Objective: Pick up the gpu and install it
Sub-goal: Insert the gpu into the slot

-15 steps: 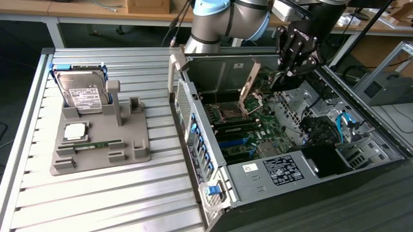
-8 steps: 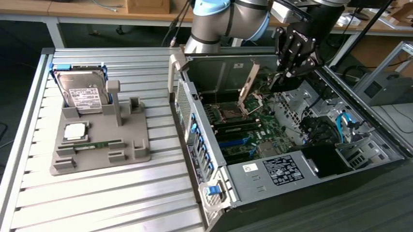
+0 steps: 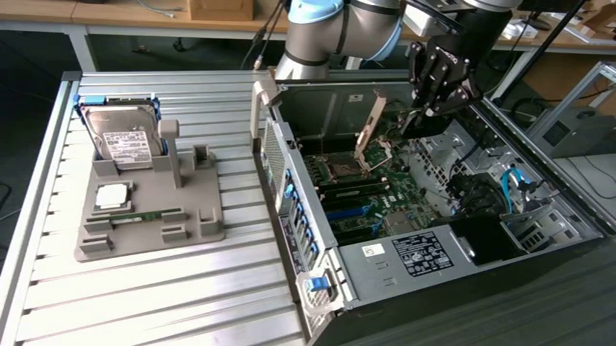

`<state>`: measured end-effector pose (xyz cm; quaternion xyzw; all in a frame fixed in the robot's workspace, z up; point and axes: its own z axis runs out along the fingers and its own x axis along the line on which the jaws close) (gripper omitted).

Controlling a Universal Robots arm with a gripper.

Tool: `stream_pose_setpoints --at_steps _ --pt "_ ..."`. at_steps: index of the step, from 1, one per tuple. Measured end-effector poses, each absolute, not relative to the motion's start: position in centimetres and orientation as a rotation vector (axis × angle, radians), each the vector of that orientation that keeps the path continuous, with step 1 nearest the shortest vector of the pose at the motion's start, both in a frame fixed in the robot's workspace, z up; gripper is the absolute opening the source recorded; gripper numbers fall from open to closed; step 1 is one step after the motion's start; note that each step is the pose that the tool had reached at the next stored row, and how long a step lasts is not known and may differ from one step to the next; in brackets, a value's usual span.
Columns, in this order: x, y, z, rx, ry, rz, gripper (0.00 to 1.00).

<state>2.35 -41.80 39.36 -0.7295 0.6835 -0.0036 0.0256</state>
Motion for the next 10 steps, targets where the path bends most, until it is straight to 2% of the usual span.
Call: stream_pose_setpoints --at_steps 10 --pt "2.34 -41.80 39.16 -2.255 2.113 -0.011 0.27"
